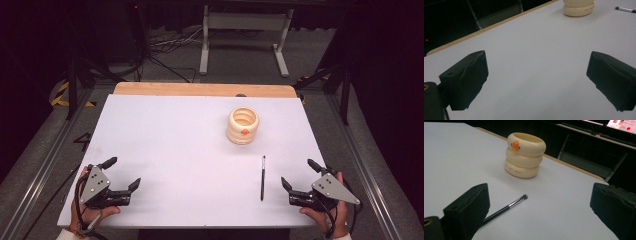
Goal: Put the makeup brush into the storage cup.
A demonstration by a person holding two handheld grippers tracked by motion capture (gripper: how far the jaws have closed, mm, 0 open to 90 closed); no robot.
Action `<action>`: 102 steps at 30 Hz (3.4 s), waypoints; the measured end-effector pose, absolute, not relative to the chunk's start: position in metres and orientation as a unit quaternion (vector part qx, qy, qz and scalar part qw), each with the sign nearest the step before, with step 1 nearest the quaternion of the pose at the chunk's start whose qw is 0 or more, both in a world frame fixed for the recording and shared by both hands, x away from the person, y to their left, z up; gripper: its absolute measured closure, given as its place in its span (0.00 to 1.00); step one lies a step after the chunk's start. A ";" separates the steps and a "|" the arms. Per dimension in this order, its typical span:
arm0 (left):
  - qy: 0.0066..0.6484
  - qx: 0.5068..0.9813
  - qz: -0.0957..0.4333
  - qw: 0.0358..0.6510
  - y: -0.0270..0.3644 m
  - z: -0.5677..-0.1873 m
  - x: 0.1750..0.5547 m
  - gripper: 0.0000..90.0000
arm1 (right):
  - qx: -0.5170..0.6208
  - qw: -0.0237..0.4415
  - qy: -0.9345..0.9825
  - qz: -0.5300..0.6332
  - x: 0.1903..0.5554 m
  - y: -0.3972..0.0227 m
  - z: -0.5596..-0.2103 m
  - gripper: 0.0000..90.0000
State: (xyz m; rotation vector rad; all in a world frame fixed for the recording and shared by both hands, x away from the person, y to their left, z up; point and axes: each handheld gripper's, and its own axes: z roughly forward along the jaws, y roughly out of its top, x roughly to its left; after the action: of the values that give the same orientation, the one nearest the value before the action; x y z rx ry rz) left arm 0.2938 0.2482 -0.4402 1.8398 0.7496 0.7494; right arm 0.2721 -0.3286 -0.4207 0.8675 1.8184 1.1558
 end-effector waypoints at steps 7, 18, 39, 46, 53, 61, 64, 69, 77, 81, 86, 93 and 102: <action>0.308 0.758 0.309 0.484 0.249 -0.441 0.293 0.06 | 0.353 0.394 0.721 0.447 0.273 -0.328 -0.419 0.05; 0.305 0.761 0.307 0.483 0.248 -0.442 0.292 0.06 | 0.400 0.356 0.737 0.412 0.286 -0.321 -0.411 0.07; 0.304 0.768 0.288 0.484 0.246 -0.444 0.293 0.08 | 0.537 0.158 0.797 0.228 0.367 -0.273 -0.392 0.21; 0.303 0.772 0.286 0.480 0.246 -0.444 0.293 0.08 | 0.560 0.114 0.801 0.178 0.389 -0.262 -0.396 0.21; 0.303 0.777 0.277 0.477 0.245 -0.445 0.294 0.08 | 0.571 0.067 0.808 0.130 0.405 -0.250 -0.410 0.28; 0.304 0.777 0.279 0.475 0.244 -0.444 0.293 0.08 | 0.582 0.039 0.804 0.115 0.415 -0.248 -0.417 0.67; 0.305 0.775 0.279 0.478 0.245 -0.444 0.293 0.09 | 0.581 0.045 0.805 0.107 0.416 -0.247 -0.418 0.71; 0.307 0.776 0.275 0.478 0.244 -0.445 0.294 0.09 | 0.581 0.063 0.807 0.084 0.418 -0.242 -0.418 0.86; 0.306 0.777 0.276 0.476 0.244 -0.445 0.294 0.09 | 0.581 0.074 0.807 0.074 0.419 -0.239 -0.418 0.94; 0.306 0.777 0.275 0.477 0.244 -0.445 0.294 0.09 | 0.582 0.066 0.806 0.088 0.419 -0.242 -0.418 0.94; 0.306 0.777 0.276 0.477 0.244 -0.445 0.294 0.08 | 0.573 0.068 0.809 0.110 0.416 -0.243 -0.414 0.94; 0.307 0.777 0.275 0.476 0.244 -0.445 0.294 0.08 | 0.560 0.085 0.812 0.140 0.412 -0.247 -0.404 0.94; 0.307 0.775 0.275 0.479 0.246 -0.444 0.294 0.08 | 0.538 0.142 0.800 0.223 0.397 -0.255 -0.383 0.94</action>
State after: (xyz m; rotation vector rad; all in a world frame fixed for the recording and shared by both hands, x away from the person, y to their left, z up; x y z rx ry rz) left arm 0.2944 0.2457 -0.4444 1.8923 0.7489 0.6725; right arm 0.3966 -0.2547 -0.3835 1.5530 2.3097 0.6446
